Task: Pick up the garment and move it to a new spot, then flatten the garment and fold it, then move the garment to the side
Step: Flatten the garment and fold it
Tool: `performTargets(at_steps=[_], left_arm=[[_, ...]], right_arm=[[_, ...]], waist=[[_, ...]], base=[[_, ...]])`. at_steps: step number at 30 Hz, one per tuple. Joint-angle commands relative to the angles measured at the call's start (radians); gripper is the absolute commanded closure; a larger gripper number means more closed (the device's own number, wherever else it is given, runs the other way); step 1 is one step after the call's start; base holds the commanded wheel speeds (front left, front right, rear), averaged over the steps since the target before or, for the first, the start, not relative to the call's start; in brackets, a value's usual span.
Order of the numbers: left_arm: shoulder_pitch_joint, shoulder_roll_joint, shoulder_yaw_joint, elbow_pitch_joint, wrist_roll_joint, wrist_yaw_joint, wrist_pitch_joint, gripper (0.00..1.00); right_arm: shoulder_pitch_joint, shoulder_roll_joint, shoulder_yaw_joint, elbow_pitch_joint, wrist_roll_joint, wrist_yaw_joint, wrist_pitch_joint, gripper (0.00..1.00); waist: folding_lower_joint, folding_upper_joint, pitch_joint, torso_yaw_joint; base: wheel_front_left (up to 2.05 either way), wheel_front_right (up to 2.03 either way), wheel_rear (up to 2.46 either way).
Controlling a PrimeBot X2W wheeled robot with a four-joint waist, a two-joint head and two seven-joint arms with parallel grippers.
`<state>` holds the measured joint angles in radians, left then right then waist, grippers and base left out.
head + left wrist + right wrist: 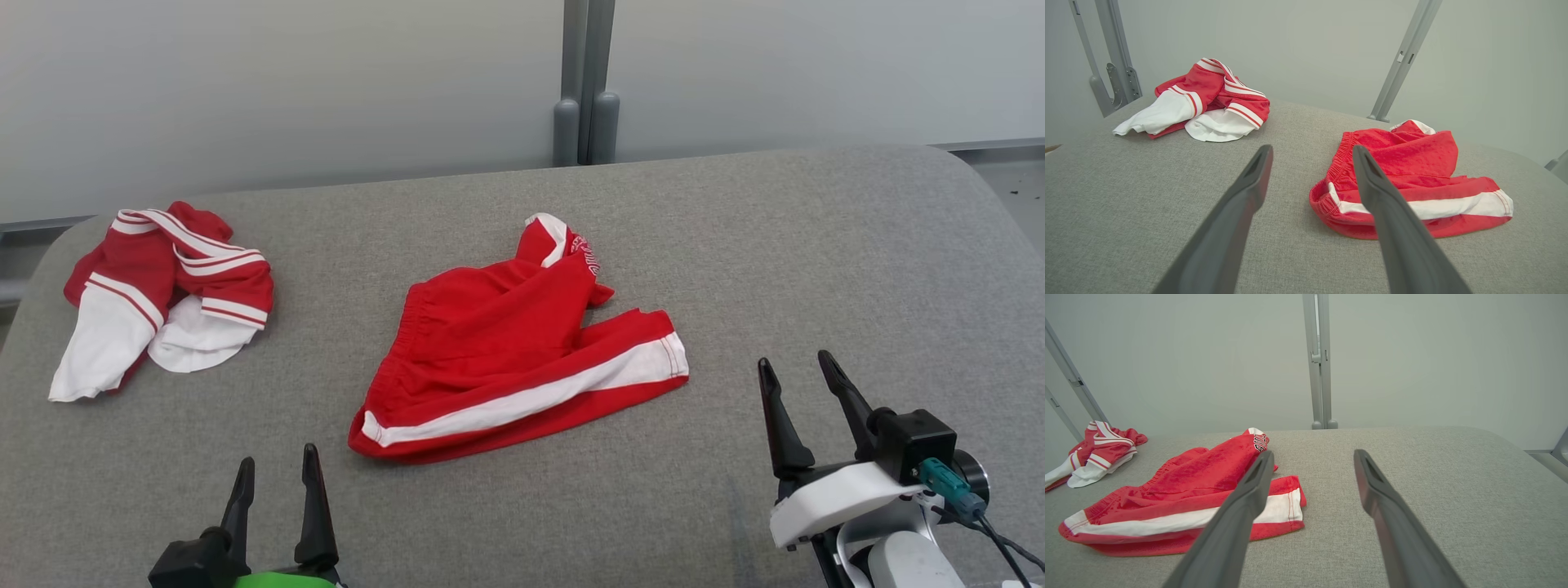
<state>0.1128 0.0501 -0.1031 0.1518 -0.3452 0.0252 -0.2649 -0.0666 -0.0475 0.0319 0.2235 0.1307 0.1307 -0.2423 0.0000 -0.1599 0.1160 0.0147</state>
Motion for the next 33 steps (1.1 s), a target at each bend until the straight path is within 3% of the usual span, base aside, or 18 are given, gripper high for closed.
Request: performTargets(at_steps=[1,14,25,33], left_arm=[[-0.003,0.005,0.002,-0.001,0.010,-0.005,0.001,0.00],[-0.042,0.017,-0.040,0.042,0.015,-0.032,0.050,0.00],[-0.211,0.086,-0.121,0.137,0.049,-0.089,0.281,0.00],[-0.356,0.088,-0.152,0.263,0.003,-0.122,0.431,0.00]], right_arm=[[0.001,-0.002,0.002,-0.004,0.011,0.000,-0.001,0.00],[0.000,-0.002,0.004,-0.003,0.006,0.000,0.000,0.00],[-0.019,-0.002,0.014,0.001,0.005,0.000,0.004,0.00],[-0.043,-0.002,0.026,0.003,0.007,0.000,0.000,0.00]], waist=[[0.0000,-0.0001,0.001,-0.001],[0.0000,-0.0001,0.018,-0.001],[0.0000,-0.0001,0.055,0.007],[0.0000,-0.0001,0.092,0.009]], base=[[0.00,0.00,0.00],[0.00,0.00,0.00],[0.00,0.00,0.00],[0.00,0.00,0.00]])
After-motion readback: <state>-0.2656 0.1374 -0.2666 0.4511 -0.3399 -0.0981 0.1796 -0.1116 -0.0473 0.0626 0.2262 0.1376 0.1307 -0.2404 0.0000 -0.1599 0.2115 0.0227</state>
